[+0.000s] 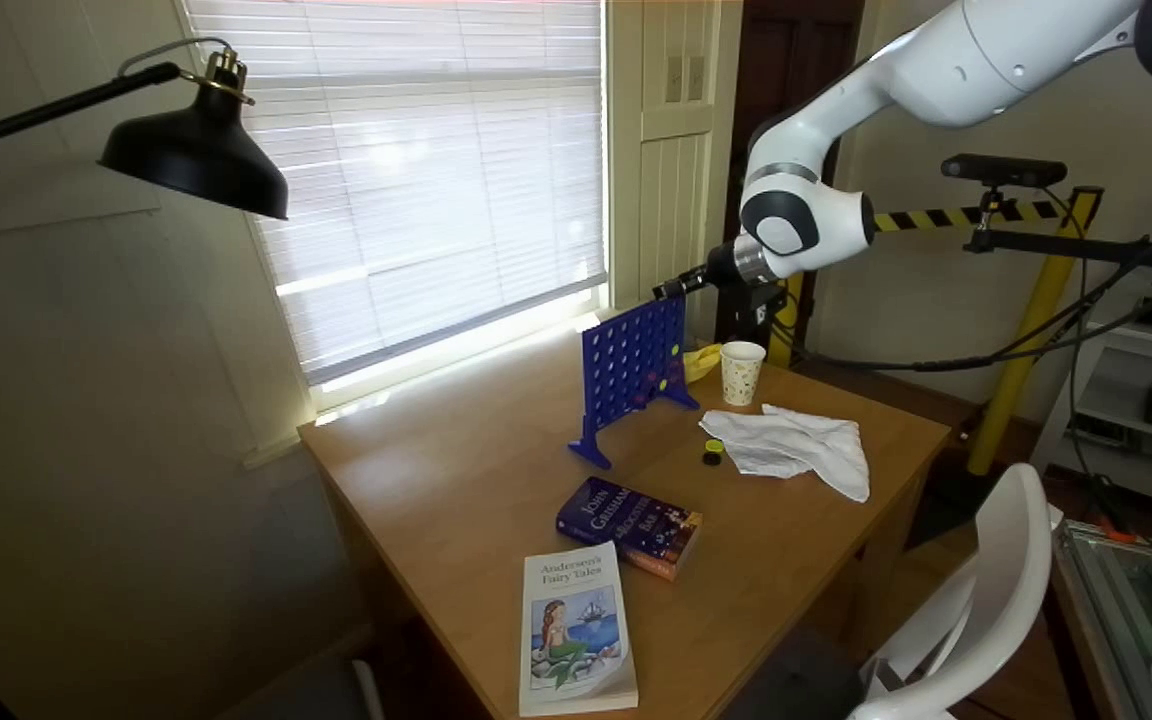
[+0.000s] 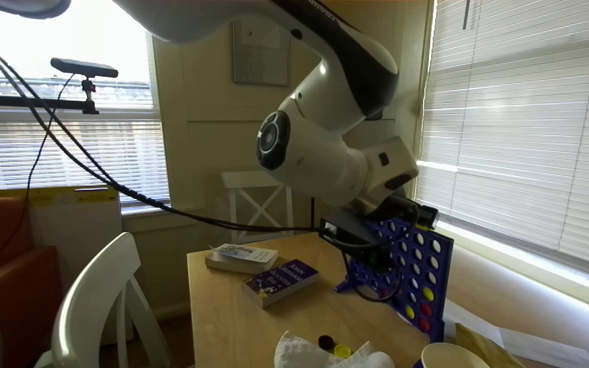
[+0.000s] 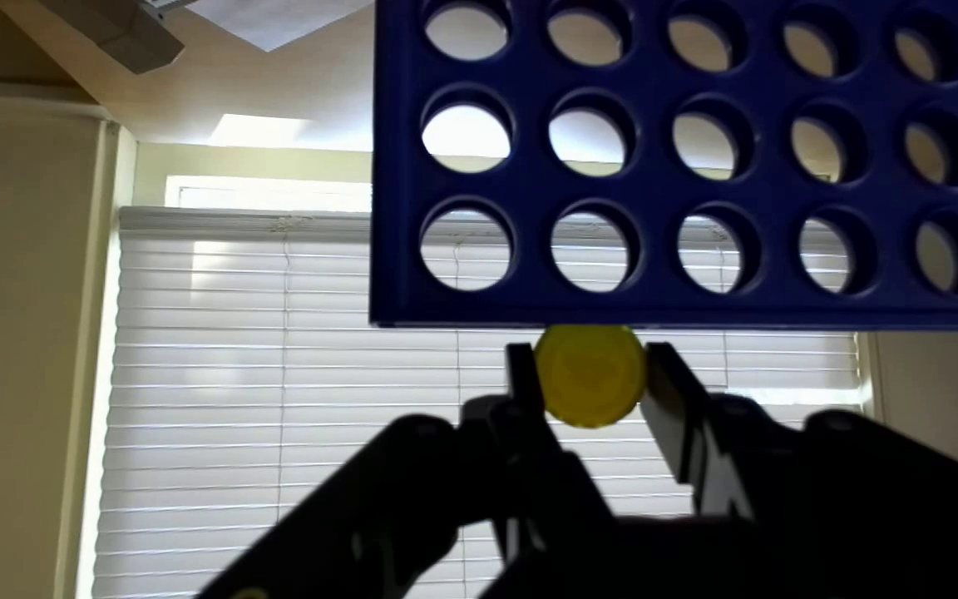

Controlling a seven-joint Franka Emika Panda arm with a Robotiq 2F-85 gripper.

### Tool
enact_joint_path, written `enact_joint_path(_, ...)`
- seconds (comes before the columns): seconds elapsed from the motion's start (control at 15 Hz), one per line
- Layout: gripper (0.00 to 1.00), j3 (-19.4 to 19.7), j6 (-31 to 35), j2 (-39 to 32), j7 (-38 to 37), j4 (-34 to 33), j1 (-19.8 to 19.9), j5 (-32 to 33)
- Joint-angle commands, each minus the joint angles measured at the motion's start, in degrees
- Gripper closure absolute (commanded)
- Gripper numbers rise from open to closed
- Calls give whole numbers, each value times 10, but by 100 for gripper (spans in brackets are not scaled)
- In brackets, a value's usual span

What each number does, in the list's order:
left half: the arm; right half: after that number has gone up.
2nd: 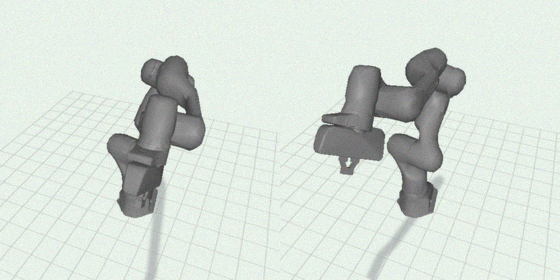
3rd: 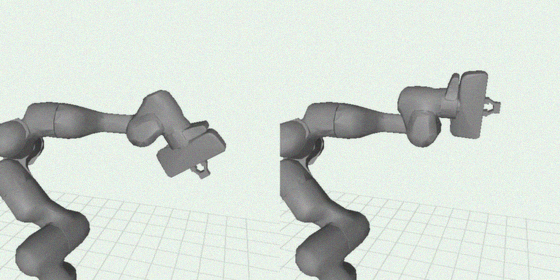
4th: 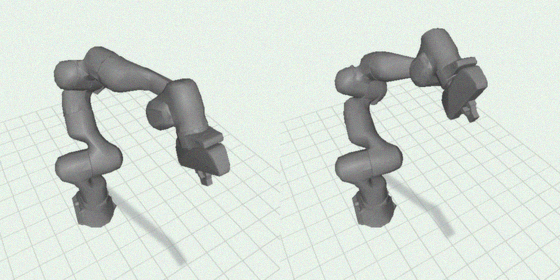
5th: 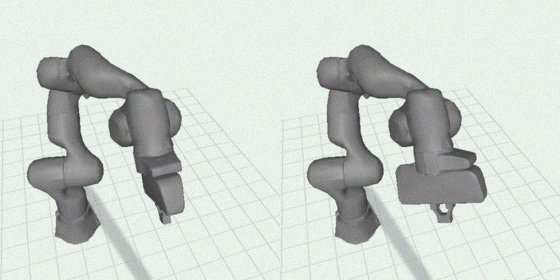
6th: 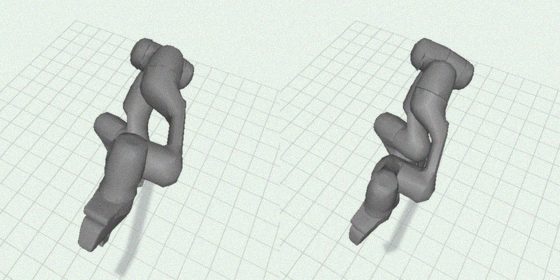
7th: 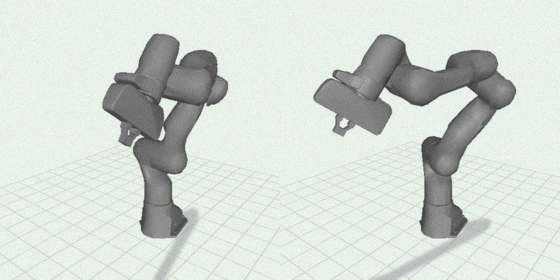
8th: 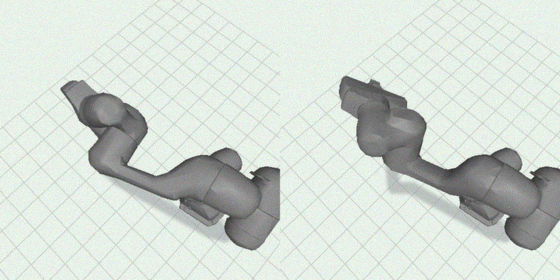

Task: Put the green chip into the connect four game

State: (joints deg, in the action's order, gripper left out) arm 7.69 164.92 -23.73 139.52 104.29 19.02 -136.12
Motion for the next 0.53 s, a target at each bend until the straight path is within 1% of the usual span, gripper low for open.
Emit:
enact_joint_path(0.0, 89, 8, -2, -14, 21, -15, -6, -24)
enact_joint_path(0.07, 89, 9, -2, -14, 23, -15, -6, -25)
enact_joint_path(0.13, 39, 8, 0, -13, 21, -14, -6, -24)
enact_joint_path(0.2, 38, 5, 2, -11, 15, -12, -4, -17)
enact_joint_path(0.27, 34, 6, 1, -8, 15, -10, -3, -17)
enact_joint_path(0.47, 11, 4, -7, 4, 10, -1, -1, -16)
